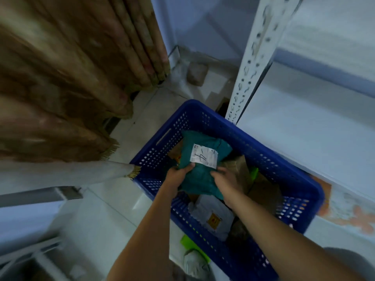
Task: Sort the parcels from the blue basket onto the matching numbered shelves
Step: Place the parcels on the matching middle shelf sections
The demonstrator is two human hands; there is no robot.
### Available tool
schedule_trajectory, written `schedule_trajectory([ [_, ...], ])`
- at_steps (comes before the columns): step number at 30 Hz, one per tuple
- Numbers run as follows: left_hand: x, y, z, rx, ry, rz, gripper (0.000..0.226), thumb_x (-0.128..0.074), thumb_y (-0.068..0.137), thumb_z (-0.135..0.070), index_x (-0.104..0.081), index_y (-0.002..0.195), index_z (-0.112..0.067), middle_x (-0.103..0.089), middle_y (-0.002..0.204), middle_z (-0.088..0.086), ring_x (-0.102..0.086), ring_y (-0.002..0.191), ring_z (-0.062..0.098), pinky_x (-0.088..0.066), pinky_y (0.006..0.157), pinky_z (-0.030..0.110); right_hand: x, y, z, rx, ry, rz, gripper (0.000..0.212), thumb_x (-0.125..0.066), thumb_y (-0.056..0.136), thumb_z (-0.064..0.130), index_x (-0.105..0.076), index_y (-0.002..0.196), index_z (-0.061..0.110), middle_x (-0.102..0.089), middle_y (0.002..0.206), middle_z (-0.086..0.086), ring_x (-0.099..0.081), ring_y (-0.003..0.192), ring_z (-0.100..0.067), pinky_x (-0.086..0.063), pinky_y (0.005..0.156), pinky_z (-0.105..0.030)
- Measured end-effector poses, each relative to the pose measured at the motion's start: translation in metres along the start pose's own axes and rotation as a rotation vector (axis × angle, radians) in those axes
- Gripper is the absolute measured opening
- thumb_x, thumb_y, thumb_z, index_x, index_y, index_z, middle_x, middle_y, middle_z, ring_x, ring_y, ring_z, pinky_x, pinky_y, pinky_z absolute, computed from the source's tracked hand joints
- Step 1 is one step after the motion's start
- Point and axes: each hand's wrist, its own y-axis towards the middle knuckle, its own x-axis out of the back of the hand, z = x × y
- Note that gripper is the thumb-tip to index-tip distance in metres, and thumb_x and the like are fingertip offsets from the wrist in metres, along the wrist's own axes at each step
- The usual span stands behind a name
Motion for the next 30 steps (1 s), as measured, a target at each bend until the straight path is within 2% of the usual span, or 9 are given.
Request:
schedule_trajectory([
  [2,0.017,-0.050,-0.014,-0.008,-0.075,-0.027,0.079,-0.085,0.072,-0.046,-0.052,0.133,-0.007,-0.065,0.122,0.009,-0.065,0.102,0.028,-0.058,0.089,0.045,0.017,-0.047,0.024,0.030,0.019,-0.018,0.011,-0.064,0.080,0.053,-0.065,0.077,0.043,-0.070,0.093,0.004,-0.068,0.085,-0.018,-0.060,0.079,-0.041],
  [5,0.039,-0.132,-0.043,-0.027,-0.194,0.011,0.084,-0.088,0.068,-0.047,-0.051,0.137,-0.016,-0.068,0.121,0.009,-0.069,0.104,0.030,-0.059,0.087,0.051,0.054,-0.126,0.073,0.048,0.107,-0.022,0.028,-0.067,0.089,0.050,-0.055,0.105,0.029,-0.063,0.105,0.009,-0.061,0.089,-0.012,-0.049,0.061,-0.023],
  [8,0.052,-0.217,-0.078,-0.050,-0.224,0.179,0.073,-0.085,0.076,-0.034,-0.050,0.139,-0.023,-0.069,0.124,0.009,-0.069,0.110,0.031,-0.057,0.092,0.051,0.091,-0.191,0.116,0.015,0.141,0.069,0.088,-0.068,0.063,0.082,-0.057,0.127,0.022,-0.064,0.126,0.002,-0.066,0.097,-0.018,-0.056,0.079,-0.033],
  [12,0.048,-0.323,-0.124,-0.112,-0.141,0.364,0.090,-0.091,0.064,-0.023,-0.048,0.142,-0.029,-0.067,0.129,0.008,-0.066,0.116,0.031,-0.055,0.094,0.048,0.136,-0.294,0.173,0.095,0.025,0.275,0.106,-0.060,0.052,0.094,-0.054,0.138,0.032,-0.061,0.134,0.004,-0.062,0.114,-0.018,-0.048,0.105,-0.042],
  [20,0.021,-0.478,-0.186,-0.316,-0.113,0.473,0.095,-0.086,0.065,-0.033,-0.035,0.144,-0.038,-0.060,0.136,0.008,-0.065,0.117,0.028,-0.056,0.091,0.043,0.201,-0.416,0.226,0.309,0.102,0.492,0.084,-0.080,0.061,0.072,-0.054,0.135,0.041,-0.069,0.126,0.005,-0.066,0.117,-0.019,-0.048,0.107,-0.045],
  [24,0.024,-0.526,-0.208,-0.396,0.041,0.532,0.086,-0.083,0.079,-0.026,-0.032,0.147,-0.036,-0.059,0.139,0.003,-0.064,0.119,0.022,-0.055,0.094,0.038,0.225,-0.450,0.241,0.429,0.077,0.428,0.075,-0.090,0.061,0.052,-0.059,0.128,0.038,-0.069,0.126,0.006,-0.066,0.116,-0.017,-0.049,0.105,-0.043],
  [26,0.027,-0.558,-0.227,-0.478,0.187,0.454,0.067,-0.071,0.090,-0.022,-0.034,0.146,-0.027,-0.057,0.139,0.002,-0.063,0.112,0.015,-0.055,0.089,0.025,0.235,-0.476,0.254,0.517,-0.006,0.389,0.061,-0.089,0.070,0.039,-0.060,0.124,0.035,-0.068,0.125,0.006,-0.067,0.108,-0.011,-0.054,0.095,-0.031],
  [28,0.041,-0.577,-0.253,-0.676,0.248,0.197,0.057,-0.067,0.094,-0.027,-0.037,0.141,-0.015,-0.056,0.127,0.000,-0.060,0.104,0.008,-0.052,0.081,0.012,0.248,-0.497,0.269,0.590,-0.172,0.299,0.052,-0.086,0.077,0.028,-0.054,0.118,0.035,-0.065,0.117,0.011,-0.063,0.099,0.000,-0.051,0.082,-0.016],
  [30,0.061,-0.577,-0.282,-0.889,0.404,-0.054,0.089,-0.077,0.079,-0.053,-0.029,0.146,-0.019,-0.045,0.142,0.004,-0.049,0.129,0.020,-0.049,0.101,0.026,0.259,-0.511,0.284,0.623,-0.404,0.169,0.082,-0.091,0.070,0.035,-0.043,0.136,0.025,-0.057,0.123,0.011,-0.058,0.107,-0.006,-0.049,0.090,-0.020],
])
